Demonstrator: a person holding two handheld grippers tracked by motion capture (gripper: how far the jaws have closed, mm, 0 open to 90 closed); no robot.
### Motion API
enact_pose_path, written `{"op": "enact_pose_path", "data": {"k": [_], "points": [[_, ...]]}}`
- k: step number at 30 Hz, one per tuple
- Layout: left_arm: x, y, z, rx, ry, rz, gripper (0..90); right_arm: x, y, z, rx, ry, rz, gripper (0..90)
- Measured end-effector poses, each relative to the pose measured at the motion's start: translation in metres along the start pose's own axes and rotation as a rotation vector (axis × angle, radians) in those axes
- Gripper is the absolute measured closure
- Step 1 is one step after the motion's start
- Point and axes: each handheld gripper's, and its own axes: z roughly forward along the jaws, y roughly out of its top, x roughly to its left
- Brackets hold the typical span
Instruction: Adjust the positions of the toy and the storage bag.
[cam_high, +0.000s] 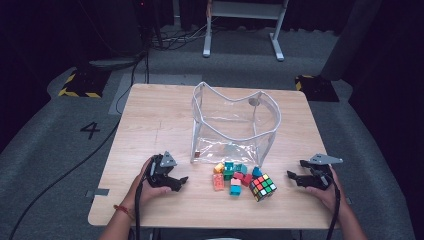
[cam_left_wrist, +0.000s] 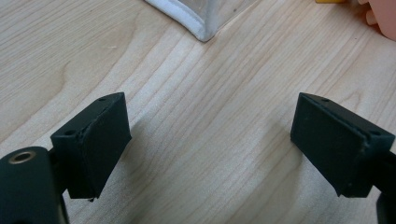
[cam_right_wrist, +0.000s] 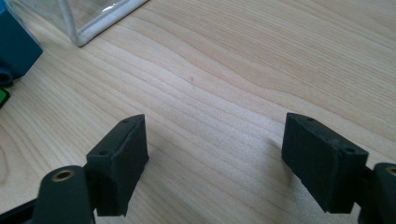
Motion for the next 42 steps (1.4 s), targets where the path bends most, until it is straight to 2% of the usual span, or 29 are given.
{"op": "enact_pose_path", "data": {"k": [7,8,11,12,17,20,22,25,26,27,29,30,31,33,36,37,38,42], "points": [[0.000,0.000,-0.001,0.002,0.006,0.002,13.4,0.000,0.000,-0.001,0.004,-0.004,-0.002,24.3],[0.000,0.000,-0.001,-0.001,0.005,-0.007,14.3,0.000,0.000,-0.001,-0.003,-0.004,0.012,26.0],[0.000,0.000,-0.001,-0.005,0.008,-0.015,15.6,-0.001,0.000,-0.001,-0.006,-0.008,0.002,27.5],[0.000,0.000,-0.001,-0.003,0.022,-0.014,15.7,-0.001,0.000,-0.001,-0.006,-0.008,0.003,27.5],[0.001,0.000,-0.001,-0.006,0.039,-0.024,15.3,-0.001,0.000,-0.001,-0.005,-0.008,0.001,28.0],[0.001,0.000,-0.001,-0.002,0.033,-0.021,15.1,-0.001,0.001,-0.002,0.003,-0.011,0.014,31.2],[0.001,0.000,-0.001,0.002,0.032,-0.022,15.1,0.000,0.003,-0.002,0.005,-0.007,-0.001,32.9],[0.003,0.002,-0.001,-0.001,0.043,-0.022,15.2,0.003,0.012,-0.007,-0.025,0.000,-0.029,41.7],[0.003,0.002,0.001,0.003,0.029,-0.023,15.5,0.005,0.018,-0.010,-0.043,0.017,-0.027,44.0],[0.003,0.003,0.001,0.001,0.039,-0.024,15.5,0.006,0.022,-0.013,-0.047,0.021,-0.034,44.7],[0.005,0.005,0.003,0.002,0.022,-0.014,15.6,0.008,0.034,-0.018,-0.071,0.031,-0.056,49.0],[0.005,0.005,0.003,0.002,0.022,-0.014,16.0,0.008,0.034,-0.018,-0.071,0.031,-0.056,49.0],[0.009,0.007,0.004,-0.004,0.015,0.000,18.0,0.011,0.047,-0.021,-0.106,0.053,-0.075,51.5],[0.011,0.011,0.007,-0.006,-0.001,-0.002,22.1,0.014,0.057,-0.020,-0.109,0.056,-0.113,51.6],[0.018,0.019,0.013,-0.012,-0.024,0.018,25.9,0.024,0.075,-0.019,-0.111,0.078,-0.143,53.0],[0.020,0.021,0.015,-0.016,-0.015,0.019,26.5,0.029,0.081,-0.018,-0.123,0.095,-0.157,53.5],[0.022,0.023,0.017,-0.021,-0.035,-0.005,26.9,0.032,0.083,-0.018,-0.133,0.109,-0.165,53.5],[0.025,0.031,0.022,-0.049,-0.046,-0.002,29.3,0.046,0.091,-0.012,-0.151,0.156,-0.185,53.5]]}}
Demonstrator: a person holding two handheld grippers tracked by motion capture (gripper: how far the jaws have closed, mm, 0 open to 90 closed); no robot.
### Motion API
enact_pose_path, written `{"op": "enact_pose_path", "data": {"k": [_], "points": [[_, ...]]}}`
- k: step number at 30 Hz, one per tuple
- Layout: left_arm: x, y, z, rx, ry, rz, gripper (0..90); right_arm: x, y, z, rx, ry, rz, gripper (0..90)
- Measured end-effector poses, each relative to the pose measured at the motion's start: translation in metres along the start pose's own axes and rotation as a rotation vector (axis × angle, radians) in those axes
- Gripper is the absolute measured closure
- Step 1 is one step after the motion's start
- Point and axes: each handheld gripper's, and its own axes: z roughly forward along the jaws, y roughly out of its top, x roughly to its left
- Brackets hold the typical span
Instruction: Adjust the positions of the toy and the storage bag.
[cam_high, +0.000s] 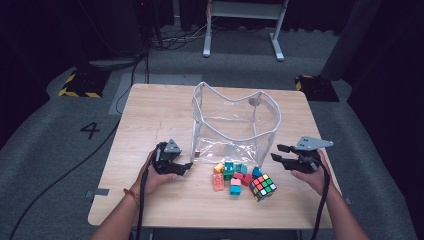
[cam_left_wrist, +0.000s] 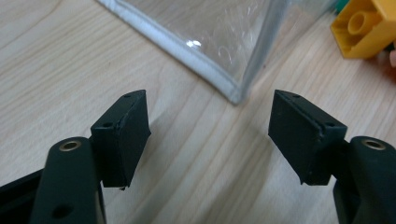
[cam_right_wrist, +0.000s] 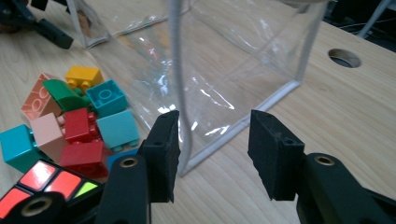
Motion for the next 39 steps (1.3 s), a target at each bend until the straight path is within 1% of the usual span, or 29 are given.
{"op": "enact_pose_path", "data": {"k": [1,2,3,4,5,6,8,9,10,11,12,13,14,16,18,19,20,21,22,24,25,28,29,30,33,34,35,36,39], "points": [[-0.001,0.002,0.001,-0.013,0.000,-0.003,29.8,0.003,0.001,0.003,0.005,0.006,-0.005,53.5],[-0.001,0.005,0.000,-0.023,0.002,0.010,30.0,0.005,0.002,0.004,0.007,0.010,-0.008,53.5],[-0.002,0.007,0.000,-0.043,-0.002,-0.005,30.5,0.007,0.002,0.006,0.004,0.017,-0.012,53.8],[-0.003,0.010,-0.002,-0.068,0.011,-0.003,31.3,0.008,0.003,0.007,0.001,0.020,-0.015,54.4],[-0.003,0.013,-0.003,-0.084,0.000,-0.003,32.6,0.009,0.004,0.008,-0.002,0.024,-0.015,54.7],[-0.002,0.016,-0.005,-0.100,0.008,0.002,32.4,0.010,0.004,0.009,-0.006,0.025,-0.011,55.8],[-0.003,0.021,-0.008,-0.126,0.000,0.012,32.3,0.010,0.005,0.011,-0.001,0.027,-0.001,57.5],[-0.004,0.023,-0.010,-0.149,-0.013,0.003,32.7,0.010,0.005,0.013,0.002,0.029,0.005,58.1],[-0.006,0.026,-0.012,-0.172,0.003,0.012,33.9,0.010,0.005,0.015,0.003,0.026,0.006,58.9],[-0.006,0.026,-0.012,-0.172,0.003,0.012,36.5,0.011,0.004,0.016,0.003,0.031,0.003,59.2],[-0.010,0.031,-0.014,-0.182,-0.002,0.027,40.6,0.012,0.004,0.017,0.002,0.035,0.003,60.4],[-0.010,0.031,-0.014,-0.182,-0.002,0.027,43.2,0.012,0.004,0.018,0.000,0.034,0.005,61.6],[-0.012,0.035,-0.015,-0.186,-0.005,0.039,46.0,0.012,0.004,0.019,-0.001,0.027,-0.001,63.3],[-0.013,0.037,-0.015,-0.188,-0.021,0.064,56.7,0.012,0.005,0.020,0.003,0.016,-0.002,66.7],[-0.014,0.039,-0.015,-0.191,-0.037,0.074,64.5,0.011,0.005,0.023,0.001,0.007,-0.003,70.7],[-0.013,0.040,-0.015,-0.176,-0.042,0.101,69.1,0.010,0.005,0.024,0.000,0.005,0.001,71.7],[-0.014,0.041,-0.016,-0.174,-0.043,0.114,73.5,0.009,0.005,0.025,-0.005,0.016,0.008,73.3],[-0.015,0.041,-0.015,-0.171,-0.054,0.121,76.4,0.008,0.005,0.026,-0.003,0.023,0.005,74.9],[-0.017,0.042,-0.015,-0.174,-0.047,0.128,79.9,0.008,0.005,0.027,-0.004,0.027,0.005,77.9],[-0.017,0.042,-0.015,-0.176,-0.053,0.135,84.5,0.009,0.005,0.028,-0.002,0.014,-0.014,83.4],[-0.018,0.042,-0.015,-0.175,-0.056,0.132,85.9,0.010,0.005,0.029,0.001,0.004,-0.020,84.9],[-0.019,0.042,-0.016,-0.174,-0.067,0.122,86.6,0.010,0.005,0.028,0.006,0.006,-0.027,86.4],[-0.020,0.041,-0.017,-0.172,-0.069,0.130,86.6,0.010,0.004,0.028,0.003,0.006,-0.034,86.7],[-0.024,0.041,-0.018,-0.168,-0.083,0.139,86.8,0.011,0.003,0.026,0.002,0.008,-0.032,87.0],[-0.031,0.039,-0.020,-0.164,-0.088,0.159,86.8,0.011,0.001,0.022,0.001,0.010,-0.030,87.1],[-0.033,0.038,-0.020,-0.166,-0.101,0.156,86.8,0.011,0.000,0.021,-0.004,0.009,-0.033,87.1],[-0.033,0.038,-0.020,-0.166,-0.101,0.156,86.8,0.011,-0.001,0.019,-0.001,0.010,-0.034,87.1],[-0.037,0.036,-0.022,-0.168,-0.107,0.157,86.7,0.012,-0.003,0.018,-0.002,0.011,-0.032,87.1],[-0.042,0.033,-0.022,-0.175,-0.114,0.159,86.7,0.013,-0.004,0.014,-0.001,0.013,-0.034,87.1]]}}
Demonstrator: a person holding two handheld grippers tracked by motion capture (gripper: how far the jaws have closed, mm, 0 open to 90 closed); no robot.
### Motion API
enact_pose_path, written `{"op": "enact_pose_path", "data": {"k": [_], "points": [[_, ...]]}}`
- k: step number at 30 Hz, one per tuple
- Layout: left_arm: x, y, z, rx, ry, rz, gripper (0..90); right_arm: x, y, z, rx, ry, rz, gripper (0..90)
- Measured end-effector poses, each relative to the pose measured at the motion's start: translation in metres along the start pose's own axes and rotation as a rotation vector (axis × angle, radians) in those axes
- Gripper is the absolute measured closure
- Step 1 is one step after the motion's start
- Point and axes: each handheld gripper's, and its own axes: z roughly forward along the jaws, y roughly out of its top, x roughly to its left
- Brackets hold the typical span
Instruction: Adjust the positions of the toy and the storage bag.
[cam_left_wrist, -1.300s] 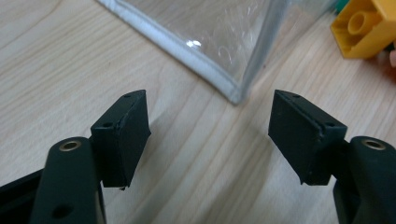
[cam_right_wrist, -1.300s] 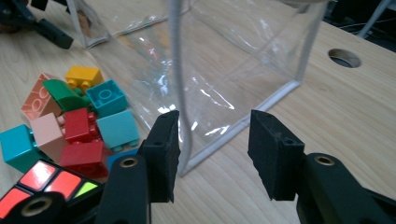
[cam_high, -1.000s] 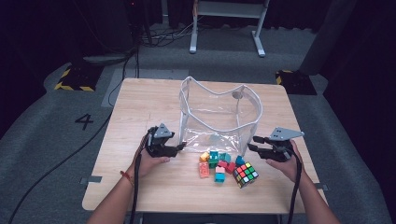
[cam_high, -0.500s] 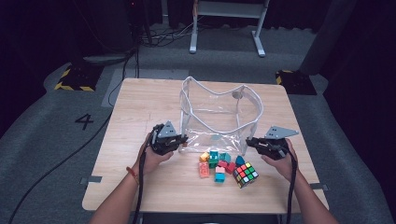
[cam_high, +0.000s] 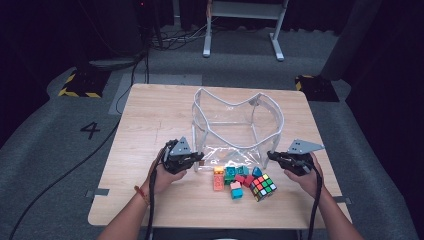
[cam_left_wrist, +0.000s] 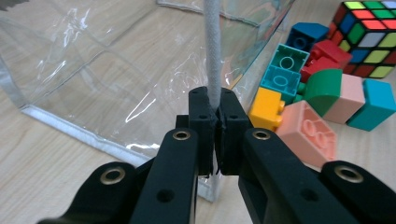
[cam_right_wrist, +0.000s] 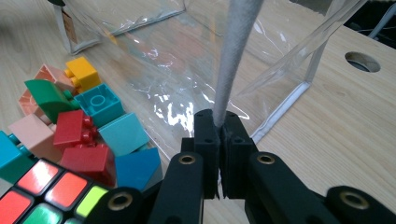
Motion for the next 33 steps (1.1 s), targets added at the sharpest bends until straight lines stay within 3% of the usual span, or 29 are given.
{"op": "enact_pose_path", "data": {"k": [4,9,13,14,17,18,19,21,25,29,33], "points": [[-0.006,-0.002,-0.001,-0.006,-0.021,-0.007,86.7,0.003,-0.004,-0.006,0.001,0.005,0.000,87.1],[-0.012,-0.003,-0.004,-0.001,-0.032,0.019,86.3,0.009,-0.007,-0.012,0.003,-0.001,-0.008,86.9],[-0.012,-0.005,-0.007,0.001,-0.026,0.015,81.7,0.010,-0.008,-0.014,0.010,-0.015,0.002,78.1],[-0.011,-0.008,-0.009,0.006,-0.017,0.007,75.7,0.011,-0.011,-0.018,0.019,-0.014,0.008,69.8],[-0.011,-0.013,-0.011,0.025,0.011,0.010,65.1,0.011,-0.014,-0.022,0.018,-0.029,0.015,64.7],[-0.011,-0.018,-0.014,0.056,0.012,0.017,63.7,0.011,-0.018,-0.028,0.008,-0.038,0.037,55.9],[-0.012,-0.021,-0.014,0.077,0.032,0.008,60.4,0.011,-0.019,-0.031,0.010,-0.039,0.038,53.8],[-0.012,-0.029,-0.015,0.131,0.083,0.012,46.1,0.012,-0.023,-0.038,0.005,-0.027,0.051,47.9],[-0.009,-0.046,-0.020,0.177,0.114,-0.035,30.1,0.019,-0.028,-0.051,-0.001,0.001,0.075,36.9],[-0.006,-0.056,-0.024,0.206,0.120,-0.062,23.6,0.031,-0.031,-0.056,-0.014,0.026,0.083,31.3],[-0.003,-0.066,-0.029,0.197,0.133,-0.096,22.5,0.042,-0.034,-0.057,-0.026,0.049,0.096,26.3]]}}
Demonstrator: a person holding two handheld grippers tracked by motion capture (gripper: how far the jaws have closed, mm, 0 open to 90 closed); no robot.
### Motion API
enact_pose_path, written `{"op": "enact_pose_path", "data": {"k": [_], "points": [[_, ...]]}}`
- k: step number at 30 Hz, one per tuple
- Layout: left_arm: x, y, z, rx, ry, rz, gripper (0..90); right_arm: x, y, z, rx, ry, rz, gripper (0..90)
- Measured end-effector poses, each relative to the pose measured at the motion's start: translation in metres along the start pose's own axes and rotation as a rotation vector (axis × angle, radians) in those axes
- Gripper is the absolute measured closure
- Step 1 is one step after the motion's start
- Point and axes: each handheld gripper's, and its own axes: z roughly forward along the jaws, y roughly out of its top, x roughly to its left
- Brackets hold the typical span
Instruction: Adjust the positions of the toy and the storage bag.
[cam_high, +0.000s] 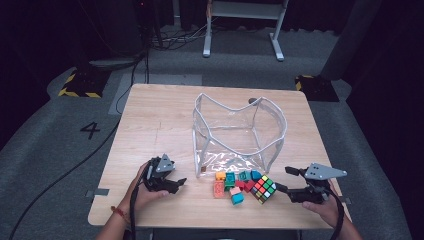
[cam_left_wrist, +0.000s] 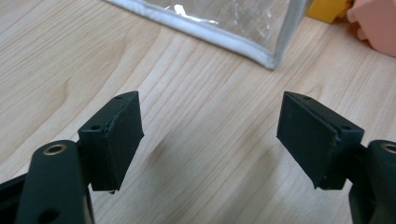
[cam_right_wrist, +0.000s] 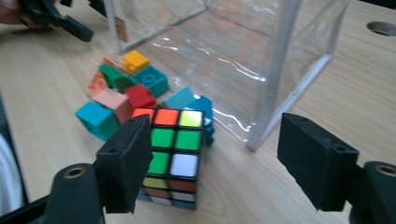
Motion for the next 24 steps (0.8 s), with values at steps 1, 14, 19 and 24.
{"op": "enact_pose_path", "data": {"k": [1,14,19,24], "points": [[0.002,-0.002,0.000,-0.001,0.002,0.002,21.4,0.003,-0.001,0.000,-0.009,0.017,0.008,24.7],[0.007,-0.009,0.000,0.026,0.026,-0.035,18.1,0.033,-0.010,0.024,0.065,0.002,-0.050,21.9],[0.008,-0.009,0.000,0.033,0.018,-0.052,17.6,0.033,-0.016,0.034,0.080,-0.009,-0.044,20.3],[0.008,-0.009,0.001,0.028,0.025,-0.054,16.6,0.031,-0.023,0.046,0.102,0.000,-0.046,18.7]]}}
